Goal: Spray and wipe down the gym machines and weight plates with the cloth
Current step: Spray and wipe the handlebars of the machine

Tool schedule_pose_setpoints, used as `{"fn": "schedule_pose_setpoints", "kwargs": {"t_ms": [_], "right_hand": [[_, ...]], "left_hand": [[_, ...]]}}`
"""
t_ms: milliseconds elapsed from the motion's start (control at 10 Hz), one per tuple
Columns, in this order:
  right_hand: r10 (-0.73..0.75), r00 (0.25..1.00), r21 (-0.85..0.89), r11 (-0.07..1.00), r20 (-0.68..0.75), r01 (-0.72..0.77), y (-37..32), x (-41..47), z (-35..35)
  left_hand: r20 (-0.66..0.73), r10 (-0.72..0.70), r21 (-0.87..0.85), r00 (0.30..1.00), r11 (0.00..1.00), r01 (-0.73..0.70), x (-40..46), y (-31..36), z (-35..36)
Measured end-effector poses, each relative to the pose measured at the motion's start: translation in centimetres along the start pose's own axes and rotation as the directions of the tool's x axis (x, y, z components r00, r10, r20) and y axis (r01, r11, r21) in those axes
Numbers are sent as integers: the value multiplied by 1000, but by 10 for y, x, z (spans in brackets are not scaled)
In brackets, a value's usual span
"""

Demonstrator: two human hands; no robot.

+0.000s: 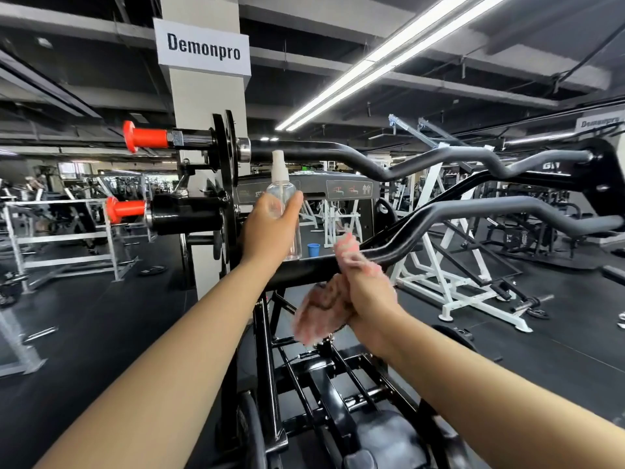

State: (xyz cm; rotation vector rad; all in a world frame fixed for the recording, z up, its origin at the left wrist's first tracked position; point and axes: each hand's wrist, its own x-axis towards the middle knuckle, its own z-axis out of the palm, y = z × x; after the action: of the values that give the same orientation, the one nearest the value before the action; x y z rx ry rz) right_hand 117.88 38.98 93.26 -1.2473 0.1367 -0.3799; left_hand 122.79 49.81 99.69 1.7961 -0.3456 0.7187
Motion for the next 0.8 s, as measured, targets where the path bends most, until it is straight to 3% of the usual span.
{"fn": "schedule_pose_setpoints", "kwargs": {"t_ms": [100,200,300,400,500,600,700,800], "right_hand": [[221,974,344,919,-48,-191,-22,7,-33],[311,947,459,855,-82,-241,-24,15,-28],[117,972,471,882,-204,-8,-7,26,4],[82,991,331,943,-108,-42,1,5,34],[151,979,153,973,140,-172,17,-32,66],[286,918,80,945,273,-318,23,-43,77],[38,959,-25,999,282,-32,35,-61,55],[-249,963,-179,948,101,264,33,-48,26]], "left_hand": [[-1,-25,5,1000,1000,25,-2,2,0],[26,-60,45,998,997,59,-3,5,-2],[50,-65,-8,997,998,65,-8,6,-5],[47,-7,16,999,1000,6,-12,6,-9],[25,-13,-56,1000,998,14,-11,6,-11],[9,-69,-141,998,988,70,-9,8,-12],[16,-106,-176,994,979,107,-9,9,-10],[36,-100,-166,994,981,104,-9,7,-10]]}}
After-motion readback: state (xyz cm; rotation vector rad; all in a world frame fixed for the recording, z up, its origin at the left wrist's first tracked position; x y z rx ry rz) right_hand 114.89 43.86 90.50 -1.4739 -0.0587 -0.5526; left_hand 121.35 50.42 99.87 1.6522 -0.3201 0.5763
